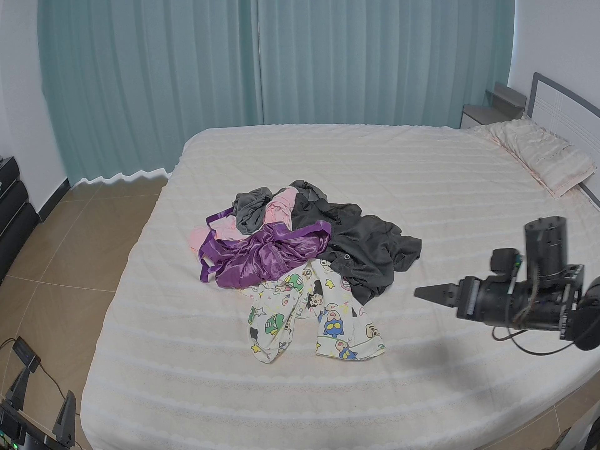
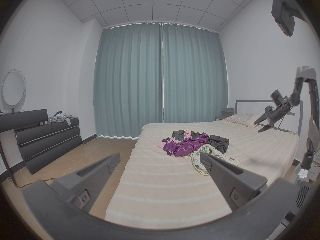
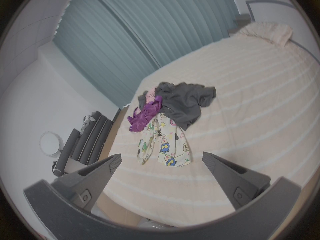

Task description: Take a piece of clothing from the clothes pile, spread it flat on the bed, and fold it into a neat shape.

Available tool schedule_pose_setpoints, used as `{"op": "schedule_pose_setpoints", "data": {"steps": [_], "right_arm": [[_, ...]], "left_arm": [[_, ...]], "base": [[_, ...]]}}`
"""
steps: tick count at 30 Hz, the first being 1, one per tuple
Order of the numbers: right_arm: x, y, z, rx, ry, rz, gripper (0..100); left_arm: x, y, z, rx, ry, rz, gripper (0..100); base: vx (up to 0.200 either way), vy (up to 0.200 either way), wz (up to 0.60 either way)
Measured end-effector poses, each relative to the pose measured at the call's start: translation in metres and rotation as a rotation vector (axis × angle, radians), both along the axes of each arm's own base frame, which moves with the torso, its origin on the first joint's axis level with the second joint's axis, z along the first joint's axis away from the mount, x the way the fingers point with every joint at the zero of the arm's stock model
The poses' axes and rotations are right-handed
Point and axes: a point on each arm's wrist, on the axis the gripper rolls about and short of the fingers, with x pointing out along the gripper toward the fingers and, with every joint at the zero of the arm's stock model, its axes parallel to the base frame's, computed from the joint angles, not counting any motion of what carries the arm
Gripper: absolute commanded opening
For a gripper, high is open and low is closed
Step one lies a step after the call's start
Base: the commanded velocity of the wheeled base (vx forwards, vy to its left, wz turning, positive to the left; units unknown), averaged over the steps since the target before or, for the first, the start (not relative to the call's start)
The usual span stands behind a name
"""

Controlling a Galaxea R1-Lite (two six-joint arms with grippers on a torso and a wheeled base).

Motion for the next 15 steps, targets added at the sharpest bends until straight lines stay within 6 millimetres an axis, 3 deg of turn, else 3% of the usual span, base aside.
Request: {"op": "schedule_pose_setpoints", "data": {"steps": [8,15], "right_arm": [[0.05,0.058,-0.066,-0.031,0.131,-0.123,100],[0.069,0.089,-0.111,-0.104,0.156,-0.18,100]], "left_arm": [[0.0,0.0,0.0,0.0,0.0,-0.001,100],[0.0,0.0,0.0,0.0,0.0,-0.001,100]], "base": [[0.0,0.0,0.0],[0.0,0.0,0.0]]}}
